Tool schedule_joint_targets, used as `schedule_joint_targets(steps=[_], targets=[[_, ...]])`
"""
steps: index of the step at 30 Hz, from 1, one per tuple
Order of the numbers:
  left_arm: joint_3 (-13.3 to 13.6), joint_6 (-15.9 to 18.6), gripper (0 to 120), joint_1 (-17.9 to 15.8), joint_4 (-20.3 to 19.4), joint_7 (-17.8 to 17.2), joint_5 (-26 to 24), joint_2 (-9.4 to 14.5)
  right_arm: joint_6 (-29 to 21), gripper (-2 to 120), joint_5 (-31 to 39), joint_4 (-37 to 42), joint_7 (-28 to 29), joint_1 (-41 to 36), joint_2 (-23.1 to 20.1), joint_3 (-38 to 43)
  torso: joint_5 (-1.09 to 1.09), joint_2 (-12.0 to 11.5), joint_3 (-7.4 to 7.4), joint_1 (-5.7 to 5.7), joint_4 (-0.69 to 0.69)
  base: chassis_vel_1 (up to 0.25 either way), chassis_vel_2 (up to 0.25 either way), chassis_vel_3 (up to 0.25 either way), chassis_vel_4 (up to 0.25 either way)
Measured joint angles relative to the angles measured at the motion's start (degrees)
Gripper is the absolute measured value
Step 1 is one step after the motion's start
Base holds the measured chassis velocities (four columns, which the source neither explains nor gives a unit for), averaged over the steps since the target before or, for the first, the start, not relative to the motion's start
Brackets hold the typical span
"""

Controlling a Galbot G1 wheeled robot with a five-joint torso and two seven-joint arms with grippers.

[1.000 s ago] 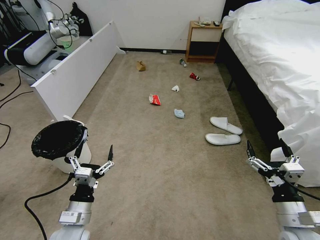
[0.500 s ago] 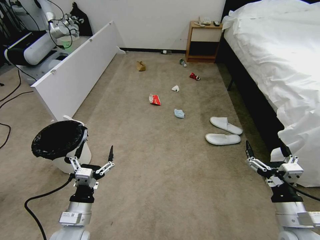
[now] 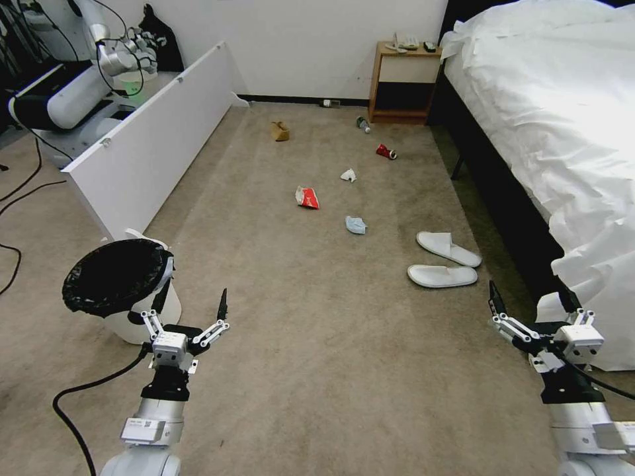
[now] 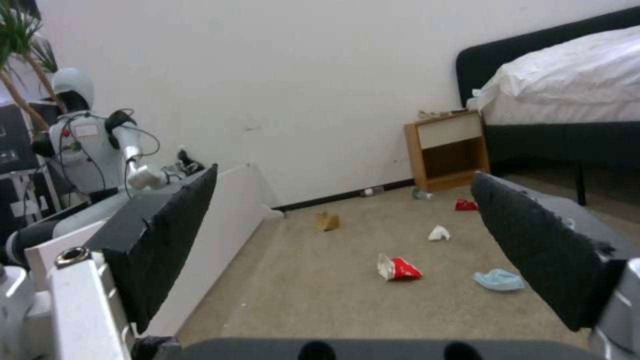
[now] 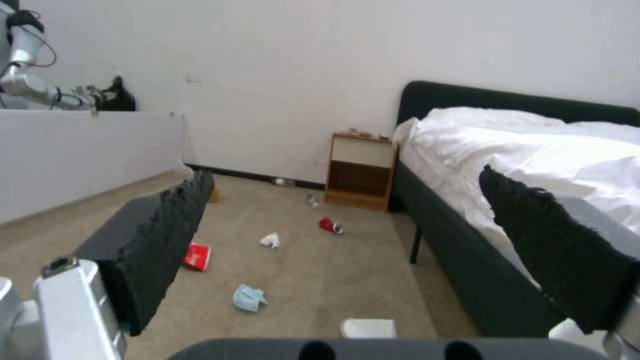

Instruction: Pick up the trash bin and place the garbage on the floor into it.

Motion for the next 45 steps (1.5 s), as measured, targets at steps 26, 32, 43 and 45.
schedule_joint_targets(steps=[26,32,43,45], targets=[[-0.09,0.01,100,-0.84,1.27,-0.04,-0.4,0.23,0.93,100,0.51,-1.18,-0.69,0.43,0.19,-0.07,-0.02,0.01,-0.01,0.0,-0.01,0.17,0.163,-0.169,-0.164],[-0.21,0.02,100,-0.86,1.38,-0.07,-0.41,0.27,0.94,100,0.52,-1.28,-0.71,0.55,0.25,-0.18,-0.04,0.0,0.0,0.0,0.0,0.23,0.186,-0.178,-0.17],[-0.07,0.02,100,-0.85,1.59,-0.02,-0.27,0.2,1.17,100,0.35,-1.35,-1.5,0.43,0.19,0.36,0.03,0.0,0.0,0.0,-0.01,-0.025,-0.017,0.038,0.015],[-0.07,0.02,100,-0.84,1.59,0.01,-0.25,0.19,1.11,100,0.26,-1.33,-1.7,0.42,0.18,0.5,0.02,0.0,0.0,0.0,-0.01,0.0,0.0,0.0,0.0]])
